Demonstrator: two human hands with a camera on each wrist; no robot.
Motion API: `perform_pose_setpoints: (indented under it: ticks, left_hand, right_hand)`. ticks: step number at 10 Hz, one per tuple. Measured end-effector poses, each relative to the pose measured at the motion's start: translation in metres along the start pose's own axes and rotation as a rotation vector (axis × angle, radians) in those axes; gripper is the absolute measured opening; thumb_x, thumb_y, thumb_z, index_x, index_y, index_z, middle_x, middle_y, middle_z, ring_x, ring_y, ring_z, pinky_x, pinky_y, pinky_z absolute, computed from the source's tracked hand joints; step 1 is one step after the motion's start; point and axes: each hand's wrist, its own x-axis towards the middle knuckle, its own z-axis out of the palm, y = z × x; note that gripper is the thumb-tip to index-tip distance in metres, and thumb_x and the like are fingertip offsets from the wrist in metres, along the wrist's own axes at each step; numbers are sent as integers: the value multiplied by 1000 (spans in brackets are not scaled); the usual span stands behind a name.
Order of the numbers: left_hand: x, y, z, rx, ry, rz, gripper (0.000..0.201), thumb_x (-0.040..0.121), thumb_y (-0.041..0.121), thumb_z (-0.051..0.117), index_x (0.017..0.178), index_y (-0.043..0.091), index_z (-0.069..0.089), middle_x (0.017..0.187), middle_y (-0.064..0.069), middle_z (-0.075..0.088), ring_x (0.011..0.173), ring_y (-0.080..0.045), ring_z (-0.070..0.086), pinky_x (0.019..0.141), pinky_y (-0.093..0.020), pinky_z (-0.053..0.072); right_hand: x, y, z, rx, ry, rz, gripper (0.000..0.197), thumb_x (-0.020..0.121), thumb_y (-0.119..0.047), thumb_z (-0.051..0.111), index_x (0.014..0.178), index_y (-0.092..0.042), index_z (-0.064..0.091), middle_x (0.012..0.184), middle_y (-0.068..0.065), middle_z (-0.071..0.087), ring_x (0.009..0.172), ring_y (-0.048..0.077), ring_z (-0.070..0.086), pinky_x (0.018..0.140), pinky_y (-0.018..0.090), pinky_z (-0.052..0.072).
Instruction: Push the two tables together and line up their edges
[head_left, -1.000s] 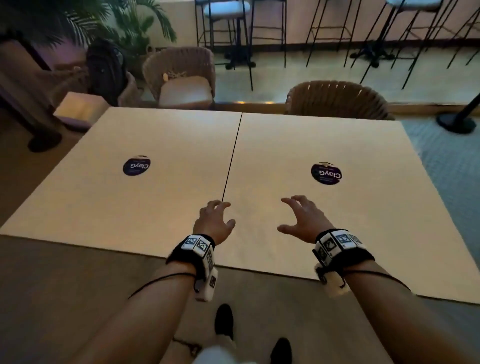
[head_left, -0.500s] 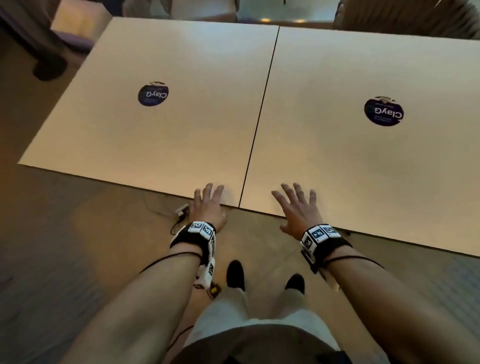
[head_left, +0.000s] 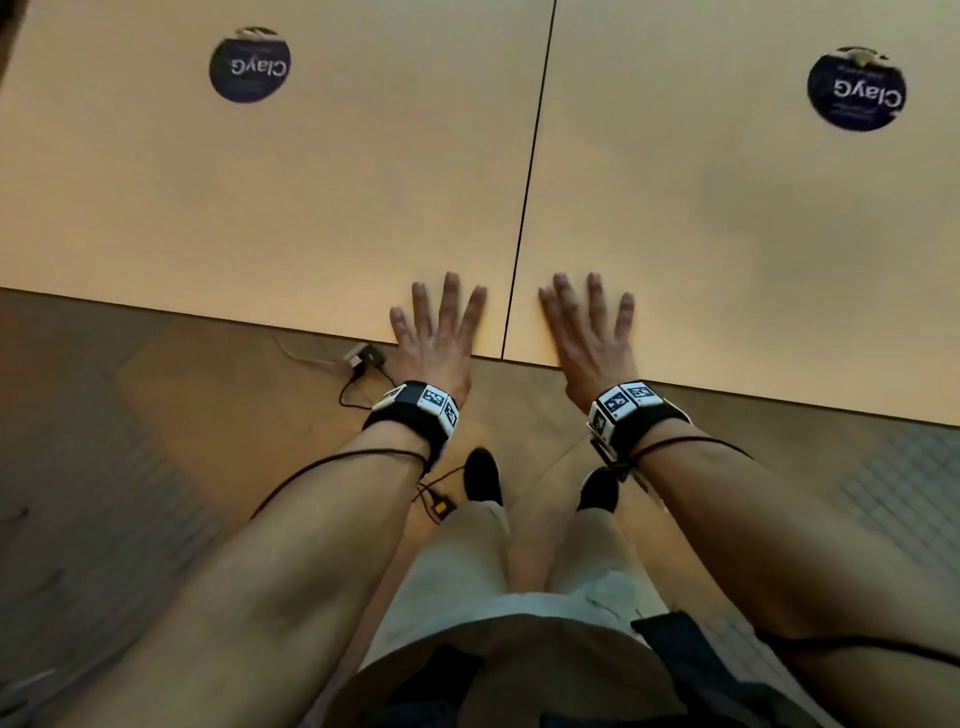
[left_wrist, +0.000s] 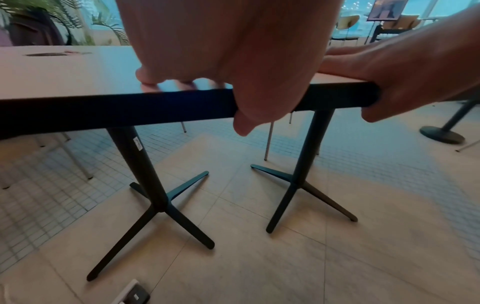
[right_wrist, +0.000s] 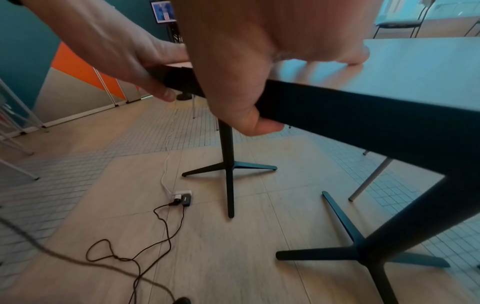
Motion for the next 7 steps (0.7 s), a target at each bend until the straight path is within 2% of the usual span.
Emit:
perform_pose_setpoints:
  ticks: [2, 3, 4, 5, 6, 7]
  left_hand:
    - [0, 9, 2, 27, -11, 63, 118, 72, -21, 40, 149, 25, -36, 157, 1, -43, 145, -45, -30, 114, -73, -4]
    - [-3, 18, 2, 2, -12, 76, 115, 72, -18, 39, 151, 25, -34, 157, 2, -42, 145, -45, -30, 114, -72, -6]
    - [-2, 18, -2, -12, -34, 63, 112, 76, -17, 39, 151, 25, -33, 157, 2, -43, 145, -46, -28, 114, -73, -3]
    - [-2, 27, -20, -8, -122, 49, 105, 88, -2, 48, 153, 23, -30, 157, -1, -42, 145, -49, -26, 114, -73, -2]
    - [-1, 39, -48, -48, -217, 15, 103, 89, 17, 60, 158, 25, -17, 164, -3, -29, 150, -41, -19, 118, -67, 4]
    - [0, 48, -73, -149, -192, -10, 96, 87, 21, 59, 160, 30, -2, 168, 2, -15, 153, -36, -15, 119, -65, 6]
  right_hand:
    - [3, -7, 1, 21, -53, 58, 129, 65, 12, 63, 150, -21, -28, 159, 3, -31, 144, 40, -26, 109, 74, -2]
    - [1, -12, -2, 52, -84, 94, 127, 65, 16, 58, 149, -22, -29, 158, 2, -33, 143, 39, -29, 108, 74, -3]
    - [0, -18, -10, 94, -114, 118, 125, 67, 10, 61, 150, -20, -28, 158, 3, -35, 142, 40, -31, 108, 75, -5]
    - [1, -27, -25, 139, -166, 130, 120, 74, -2, 67, 151, -15, -25, 158, 7, -33, 141, 43, -30, 107, 74, -6]
    - [6, -22, -45, 217, -274, 113, 115, 80, -15, 71, 154, -16, -17, 161, 5, -25, 145, 43, -22, 111, 72, 0]
    - [10, -4, -67, 235, -308, 49, 114, 78, -32, 77, 156, -19, -6, 164, 0, -14, 149, 36, -11, 112, 70, 7]
